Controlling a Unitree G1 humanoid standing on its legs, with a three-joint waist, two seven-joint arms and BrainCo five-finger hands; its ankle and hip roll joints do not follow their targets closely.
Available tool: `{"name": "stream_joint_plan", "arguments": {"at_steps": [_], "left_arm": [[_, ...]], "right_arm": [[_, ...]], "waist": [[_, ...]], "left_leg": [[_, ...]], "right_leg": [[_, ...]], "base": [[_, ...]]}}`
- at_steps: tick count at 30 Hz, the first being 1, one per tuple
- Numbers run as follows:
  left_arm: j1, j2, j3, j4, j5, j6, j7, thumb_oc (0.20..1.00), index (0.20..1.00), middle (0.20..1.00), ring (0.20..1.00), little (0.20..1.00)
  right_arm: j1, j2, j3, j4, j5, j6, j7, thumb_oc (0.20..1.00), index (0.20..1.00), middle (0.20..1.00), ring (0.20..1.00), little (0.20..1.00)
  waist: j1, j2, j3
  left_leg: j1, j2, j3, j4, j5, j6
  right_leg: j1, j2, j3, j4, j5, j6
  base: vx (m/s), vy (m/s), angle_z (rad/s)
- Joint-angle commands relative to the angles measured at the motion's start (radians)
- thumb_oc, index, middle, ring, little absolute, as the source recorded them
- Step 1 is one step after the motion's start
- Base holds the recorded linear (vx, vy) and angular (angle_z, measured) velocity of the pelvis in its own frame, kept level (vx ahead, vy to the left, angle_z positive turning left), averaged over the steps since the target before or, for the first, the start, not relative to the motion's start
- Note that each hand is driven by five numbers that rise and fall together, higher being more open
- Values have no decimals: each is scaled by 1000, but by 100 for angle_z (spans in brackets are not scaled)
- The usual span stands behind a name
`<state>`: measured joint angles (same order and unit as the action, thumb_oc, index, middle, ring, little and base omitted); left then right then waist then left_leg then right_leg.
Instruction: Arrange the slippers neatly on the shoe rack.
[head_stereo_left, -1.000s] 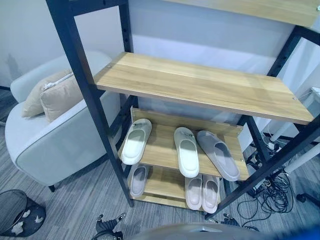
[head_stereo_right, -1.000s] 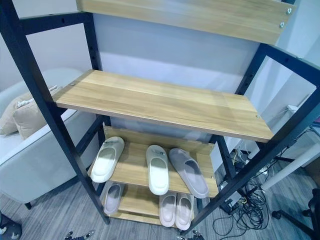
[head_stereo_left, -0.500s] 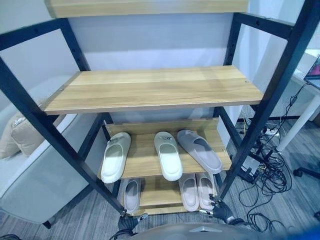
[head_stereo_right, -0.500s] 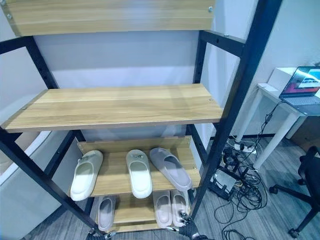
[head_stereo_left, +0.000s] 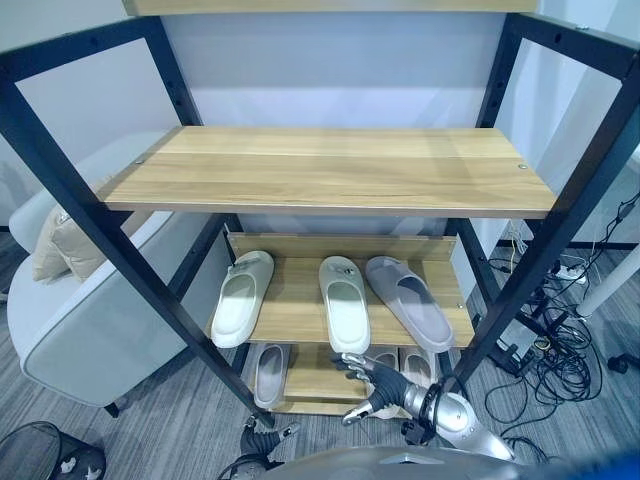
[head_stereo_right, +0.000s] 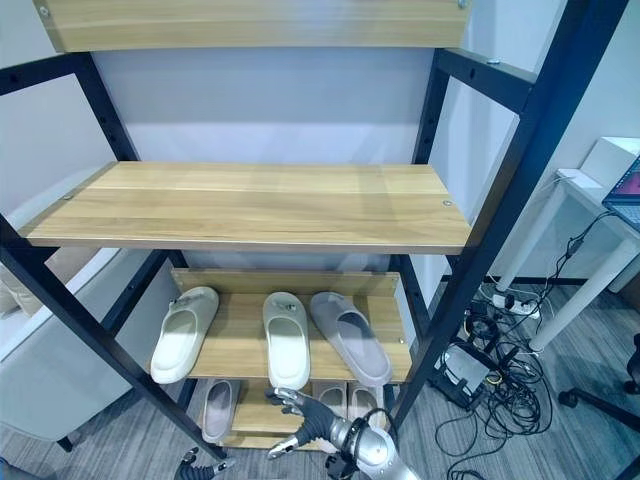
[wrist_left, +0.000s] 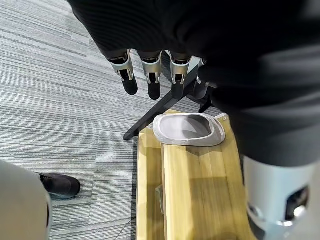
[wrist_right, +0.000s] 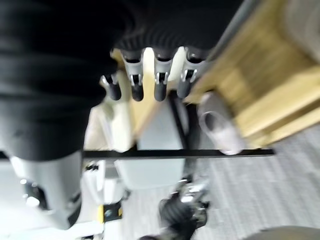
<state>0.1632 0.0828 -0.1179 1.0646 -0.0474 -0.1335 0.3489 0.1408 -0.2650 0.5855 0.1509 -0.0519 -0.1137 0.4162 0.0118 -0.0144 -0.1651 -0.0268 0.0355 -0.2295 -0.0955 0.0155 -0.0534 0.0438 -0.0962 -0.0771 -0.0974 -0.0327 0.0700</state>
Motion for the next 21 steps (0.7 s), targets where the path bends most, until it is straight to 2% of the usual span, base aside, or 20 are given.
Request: {"name": "stream_joint_plan", "arguments": {"at_steps": [1,4,6,7,8,15,17,21], "left_arm": [[-29,1,-30,93,30,-8,5,1000,1000,1000,1000,1000],[-21,-2,-34,96,23,-14,11,1000,1000,1000,1000,1000],[-11,-14,-36,96,9,-25,17,1000,1000,1000,1000,1000],[-8,-21,-36,93,7,-30,17,1000,1000,1000,1000,1000],[-5,-23,-37,92,10,-28,14,1000,1000,1000,1000,1000],[16,-2,-51,78,46,-30,-5,1000,1000,1000,1000,1000],[19,1,-44,86,44,-32,-7,1000,1000,1000,1000,1000],[23,0,-37,94,39,-40,-11,1000,1000,1000,1000,1000]], "right_arm": [[-37,-5,-34,-31,39,21,32,1000,1000,1000,1000,1000],[-50,-12,-41,-111,66,34,33,1000,1000,1000,1000,1000],[-70,0,-106,-134,79,-31,-114,1000,1000,1000,1000,1000],[-91,28,-140,-76,56,-74,-216,1000,1000,1000,1000,1000],[-100,39,-157,-51,47,-89,-241,1000,1000,1000,1000,1000],[-219,121,-231,134,8,-113,-363,1000,1000,1000,1000,1000],[-240,159,-251,196,29,-96,-359,1000,1000,1000,1000,1000],[-264,177,-259,236,18,-76,-360,1000,1000,1000,1000,1000]], "waist": [[19,-7,8],[16,-7,7],[8,-3,4],[8,0,3],[10,1,3],[28,8,-5],[34,11,-3],[41,16,-2]], "left_leg": [[-11,17,7,8,2,14],[-9,19,14,8,0,13],[-5,22,20,8,1,12],[-5,23,24,8,2,11],[-5,24,26,8,1,11],[-27,15,14,8,10,12],[-39,10,7,8,15,14],[-56,4,2,8,20,16]], "right_leg": [[-31,-44,-4,10,55,33],[-30,-42,0,10,54,33],[-28,-40,4,10,54,30],[-28,-39,5,10,56,30],[-29,-40,4,10,55,30],[-42,-44,-14,10,55,35],[-48,-47,-22,10,54,37],[-59,-52,-33,10,52,40]], "base": [[0,0,0],[17,-1,0],[59,-1,-2],[40,3,-2],[36,1,-5],[52,9,1],[38,21,5],[25,19,7]]}}
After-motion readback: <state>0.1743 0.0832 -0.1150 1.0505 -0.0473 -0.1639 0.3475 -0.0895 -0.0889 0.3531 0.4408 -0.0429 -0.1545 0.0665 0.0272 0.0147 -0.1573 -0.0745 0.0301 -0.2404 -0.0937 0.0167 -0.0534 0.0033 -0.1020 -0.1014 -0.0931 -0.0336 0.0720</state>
